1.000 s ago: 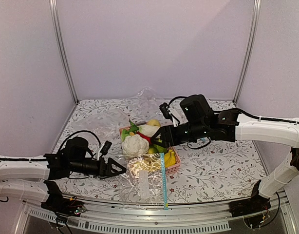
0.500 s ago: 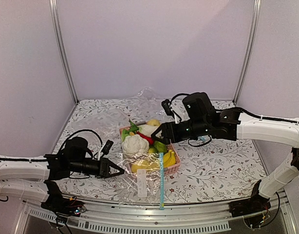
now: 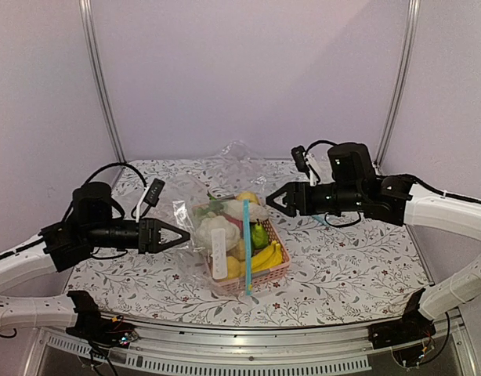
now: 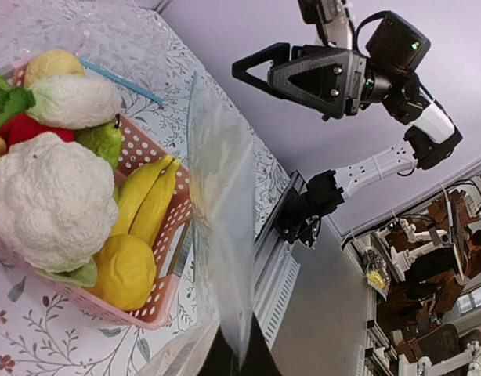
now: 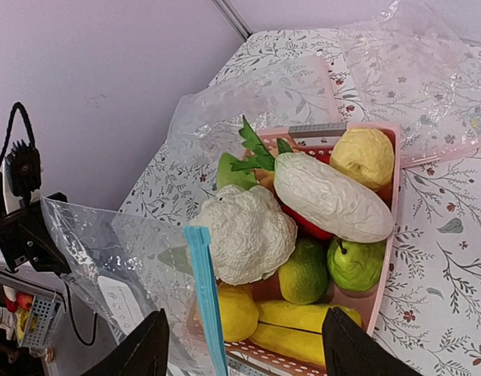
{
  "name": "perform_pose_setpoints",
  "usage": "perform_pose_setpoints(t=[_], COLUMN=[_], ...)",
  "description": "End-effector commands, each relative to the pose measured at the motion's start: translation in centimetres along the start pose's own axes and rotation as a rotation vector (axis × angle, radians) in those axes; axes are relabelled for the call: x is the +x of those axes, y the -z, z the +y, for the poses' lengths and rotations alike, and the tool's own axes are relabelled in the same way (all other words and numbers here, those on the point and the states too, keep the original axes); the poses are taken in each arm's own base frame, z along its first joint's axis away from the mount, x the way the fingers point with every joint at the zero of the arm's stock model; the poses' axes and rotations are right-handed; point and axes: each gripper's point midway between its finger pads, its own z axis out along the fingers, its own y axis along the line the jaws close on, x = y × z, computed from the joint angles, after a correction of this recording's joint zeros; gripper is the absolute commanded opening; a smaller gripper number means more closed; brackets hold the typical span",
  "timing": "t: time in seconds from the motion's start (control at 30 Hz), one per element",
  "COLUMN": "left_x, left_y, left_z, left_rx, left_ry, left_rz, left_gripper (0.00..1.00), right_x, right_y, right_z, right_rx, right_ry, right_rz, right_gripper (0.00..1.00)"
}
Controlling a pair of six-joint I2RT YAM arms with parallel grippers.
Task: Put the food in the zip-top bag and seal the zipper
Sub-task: Pick up the zipper food storage bag at the corner of the board, then pass from the left arm to the right
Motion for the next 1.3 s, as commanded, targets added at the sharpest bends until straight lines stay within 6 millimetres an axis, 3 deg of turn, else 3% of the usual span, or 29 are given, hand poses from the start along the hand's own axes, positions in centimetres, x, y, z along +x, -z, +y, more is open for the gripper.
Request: perform_pose_setpoints(t=[0.0,0.13,0.33,0.67,0.87,1.27], left_x=[-2.2,-4.7,-7.1,-8.3,-8.6,-8.9], left_y=[-0.6,-1.1,-1.1,-0.1,0.7,1.4], left_z=[-2.0,-5.0,-7.8,-7.9,-8.6,-9.1], left_rx=[0.086,0.212,0.362,0.395,0.41,0.407], left_ry=[-0.116,-0.206,-0.268,-0.293,-0.321,-0.333], left_rz=[0.038,0.03,0.044,0.045,0.045,0.031], left_gripper=[0.0,0.0,0.0,0.0,0.0,0.0], right_x=[-0.9,0.2,1.1,0.5,0.0,0.2], right_y=[0.9,0.6,-0.2,1.2,3.2,3.5], right_z=[-0.5,-1.0,-1.9,1.2,3.2,4.2], right_rx=[-0.053,-0.067,-0.065,-0.229,-0.311,-0.365], right_ry=[-0.05,-0.071,-0.121,-0.115,-0.097,-0.098], right_rz=[-0.061,-0.047,-0.045,-0.049,-0.064,-0.04], right_gripper=[0.71,0.81,0.84,0.85,0.85,0.85])
